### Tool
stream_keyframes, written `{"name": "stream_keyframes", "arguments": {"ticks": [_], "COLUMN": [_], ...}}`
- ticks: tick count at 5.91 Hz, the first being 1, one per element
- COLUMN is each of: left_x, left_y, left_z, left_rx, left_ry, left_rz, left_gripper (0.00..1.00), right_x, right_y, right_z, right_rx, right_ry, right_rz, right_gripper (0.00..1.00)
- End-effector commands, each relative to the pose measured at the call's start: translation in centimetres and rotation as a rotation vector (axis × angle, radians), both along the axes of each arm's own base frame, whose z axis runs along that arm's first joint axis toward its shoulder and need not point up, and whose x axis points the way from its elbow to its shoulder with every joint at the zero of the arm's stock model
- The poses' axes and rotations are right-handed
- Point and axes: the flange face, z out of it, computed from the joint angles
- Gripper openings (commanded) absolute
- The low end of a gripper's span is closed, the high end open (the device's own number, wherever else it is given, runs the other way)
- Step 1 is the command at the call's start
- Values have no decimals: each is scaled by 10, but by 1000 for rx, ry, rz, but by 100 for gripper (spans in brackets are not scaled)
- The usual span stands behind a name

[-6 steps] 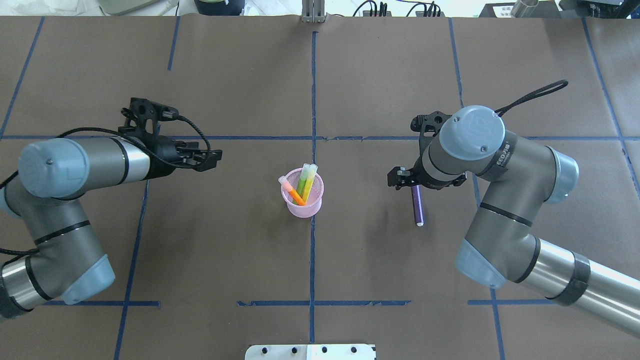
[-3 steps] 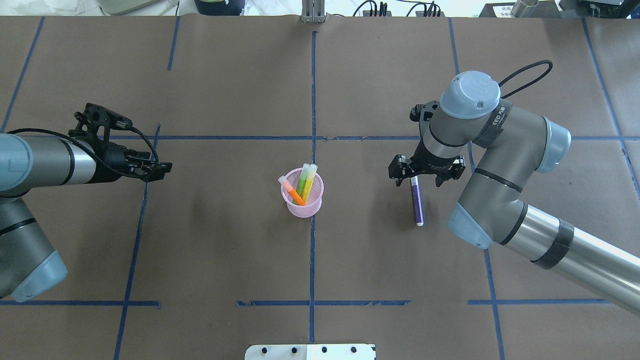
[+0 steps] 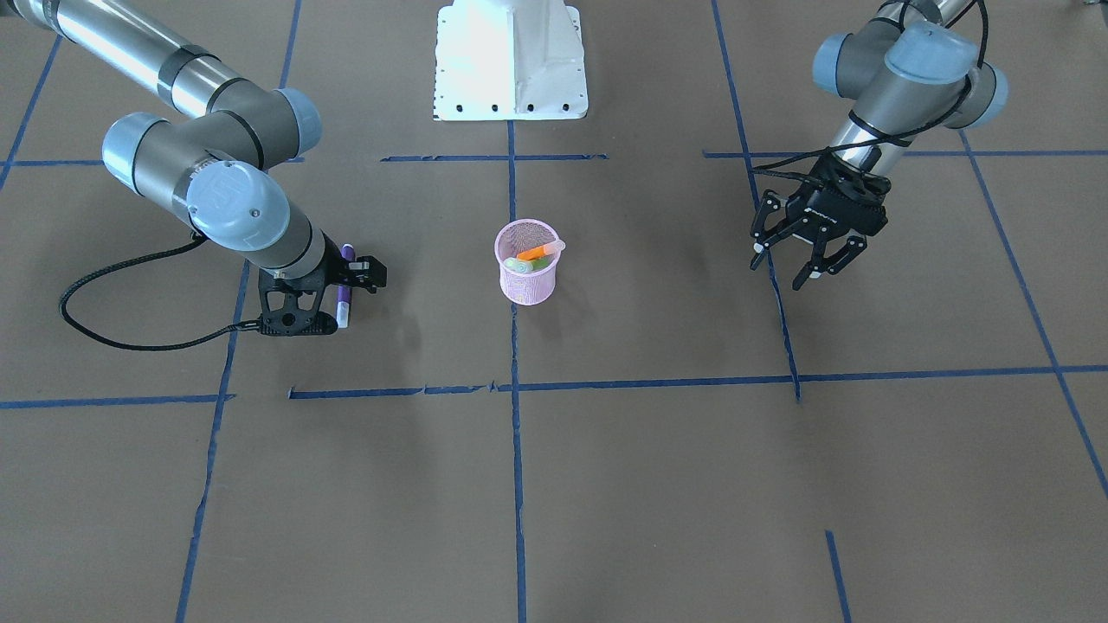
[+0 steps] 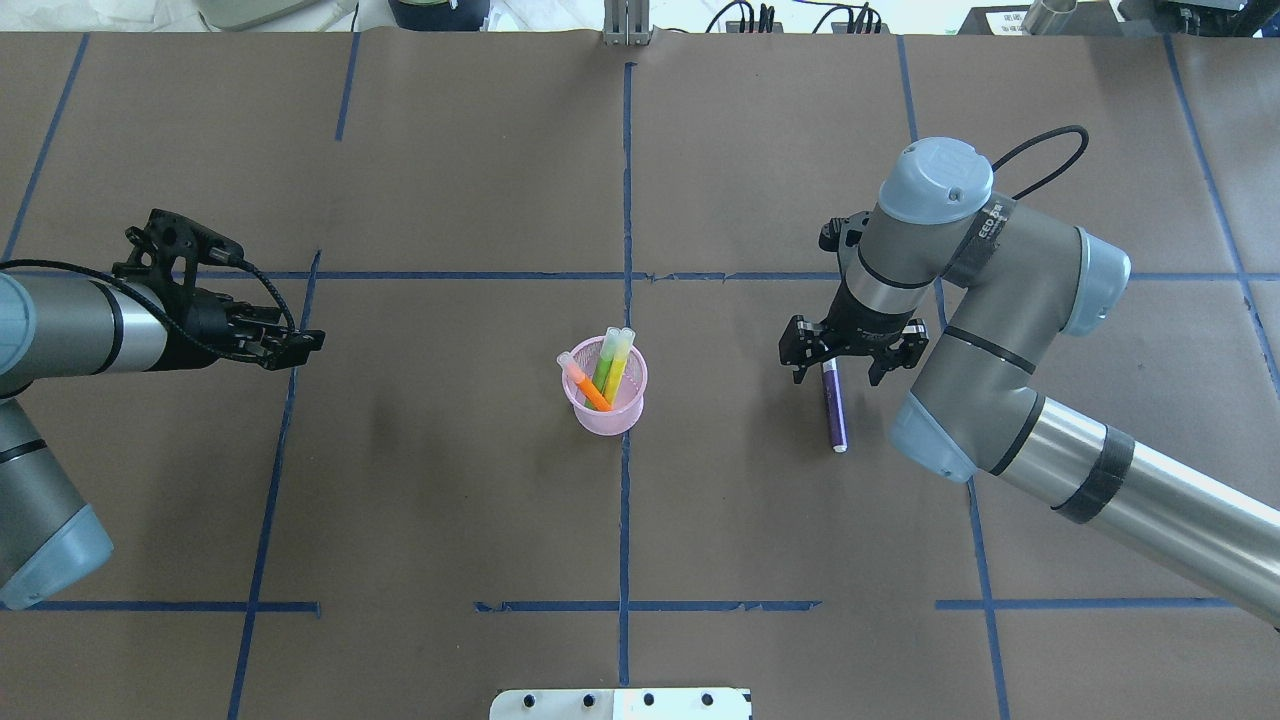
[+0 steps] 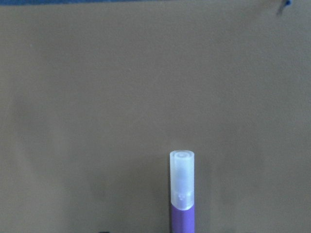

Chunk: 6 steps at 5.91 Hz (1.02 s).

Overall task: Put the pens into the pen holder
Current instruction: 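Withdraw the left gripper while the right gripper moves above the purple marker, then lower the right gripper and grasp the purple marker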

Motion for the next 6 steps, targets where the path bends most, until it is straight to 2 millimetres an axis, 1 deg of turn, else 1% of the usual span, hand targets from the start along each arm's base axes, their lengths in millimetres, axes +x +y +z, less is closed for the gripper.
{"name": "stream_keyframes", "arguments": {"ticks": [1, 2, 3, 4, 5, 6], "left_x": [-26, -47, -47, -49, -49, -49], "left_y": [-10, -19, -19, -18, -19, -18], "left_z": [-6, -7, -5, -2, -1, -1], "left_rx": [-36, -60, -66, -69, -72, -71], "left_ry": [39, 61, 60, 58, 56, 57], "left_rz": [50, 68, 73, 72, 71, 71], "left_gripper": [67, 72, 77, 80, 81, 81], "right_x": [-6, -6, -5, -7, -7, -8], "right_y": [5, 6, 7, 8, 8, 7], "right_z": [2, 3, 7, 8, 10, 10], "right_rx": [-1, -3, -8, -8, -11, -12], "right_ry": [0, 1, 7, 9, 12, 13], "right_rz": [-12, -15, -15, -17, -17, -17], "right_gripper": [88, 78, 71, 71, 69, 62]}}
